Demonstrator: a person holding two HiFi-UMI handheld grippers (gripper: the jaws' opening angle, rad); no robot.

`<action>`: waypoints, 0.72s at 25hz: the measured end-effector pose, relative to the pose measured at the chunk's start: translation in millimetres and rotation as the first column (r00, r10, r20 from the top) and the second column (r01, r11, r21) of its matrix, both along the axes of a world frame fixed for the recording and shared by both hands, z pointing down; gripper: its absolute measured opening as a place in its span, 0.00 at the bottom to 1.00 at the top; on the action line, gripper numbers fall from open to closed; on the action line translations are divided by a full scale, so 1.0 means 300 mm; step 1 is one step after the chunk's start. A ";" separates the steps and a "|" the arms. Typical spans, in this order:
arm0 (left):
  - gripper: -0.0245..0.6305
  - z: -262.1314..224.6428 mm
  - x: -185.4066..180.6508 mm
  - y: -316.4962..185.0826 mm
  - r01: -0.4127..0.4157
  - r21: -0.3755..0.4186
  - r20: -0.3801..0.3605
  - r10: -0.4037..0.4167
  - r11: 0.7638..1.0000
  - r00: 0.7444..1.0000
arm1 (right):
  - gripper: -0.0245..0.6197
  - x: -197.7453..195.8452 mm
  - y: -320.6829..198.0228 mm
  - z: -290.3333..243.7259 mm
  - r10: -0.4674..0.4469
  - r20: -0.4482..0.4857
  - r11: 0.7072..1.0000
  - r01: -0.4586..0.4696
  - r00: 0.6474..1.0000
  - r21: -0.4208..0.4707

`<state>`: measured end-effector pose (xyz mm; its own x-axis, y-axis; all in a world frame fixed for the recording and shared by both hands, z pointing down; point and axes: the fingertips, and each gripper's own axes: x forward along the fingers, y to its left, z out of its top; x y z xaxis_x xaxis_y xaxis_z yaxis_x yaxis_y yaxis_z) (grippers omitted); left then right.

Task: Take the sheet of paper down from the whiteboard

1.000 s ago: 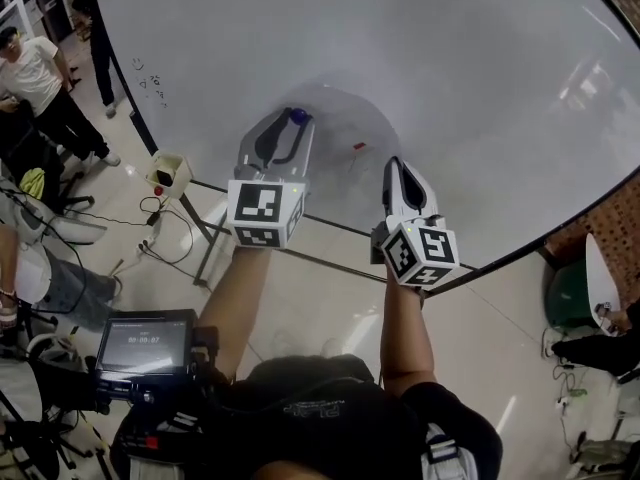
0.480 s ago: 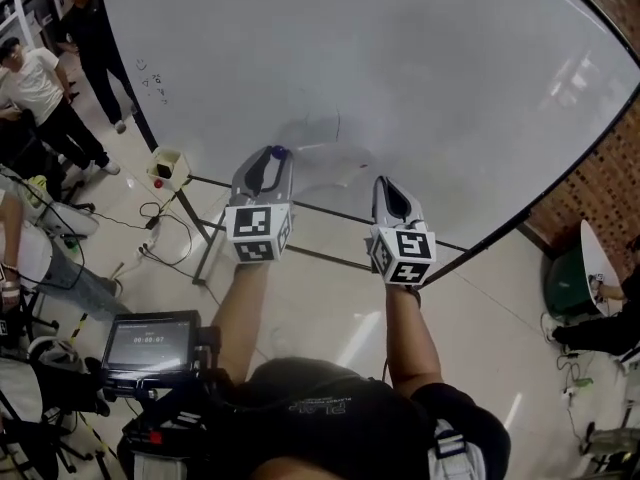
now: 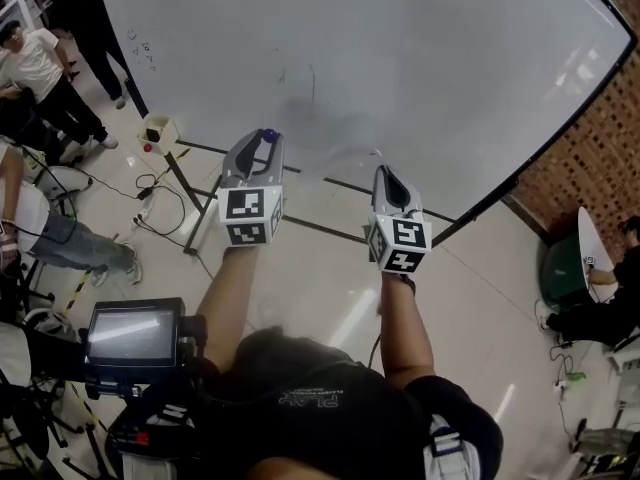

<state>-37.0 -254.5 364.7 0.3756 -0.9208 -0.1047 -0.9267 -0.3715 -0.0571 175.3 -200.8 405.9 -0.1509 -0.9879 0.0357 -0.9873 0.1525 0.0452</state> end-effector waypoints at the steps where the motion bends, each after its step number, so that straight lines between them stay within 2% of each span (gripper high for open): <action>1: 0.23 0.006 0.013 0.009 -0.001 -0.003 0.010 0.001 1.000 1.000 | 0.06 0.006 0.014 -0.006 -0.002 0.004 1.000 0.002 1.000 0.006; 6: 0.23 0.018 0.062 0.027 -0.020 -0.006 0.035 0.020 1.000 0.999 | 0.06 0.019 0.038 -0.008 0.005 0.012 1.000 -0.005 1.000 0.018; 18: 0.23 0.073 0.060 0.026 -0.017 -0.029 0.034 0.018 0.999 0.999 | 0.06 -0.049 0.015 0.017 -0.015 0.023 0.999 0.015 1.000 0.031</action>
<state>-19.1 -246.8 386.5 0.3944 -0.9166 -0.0651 -0.9178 -0.3893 -0.0782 160.6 -196.3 410.9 -0.1661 -0.9861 0.0013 -0.9857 0.1661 0.0271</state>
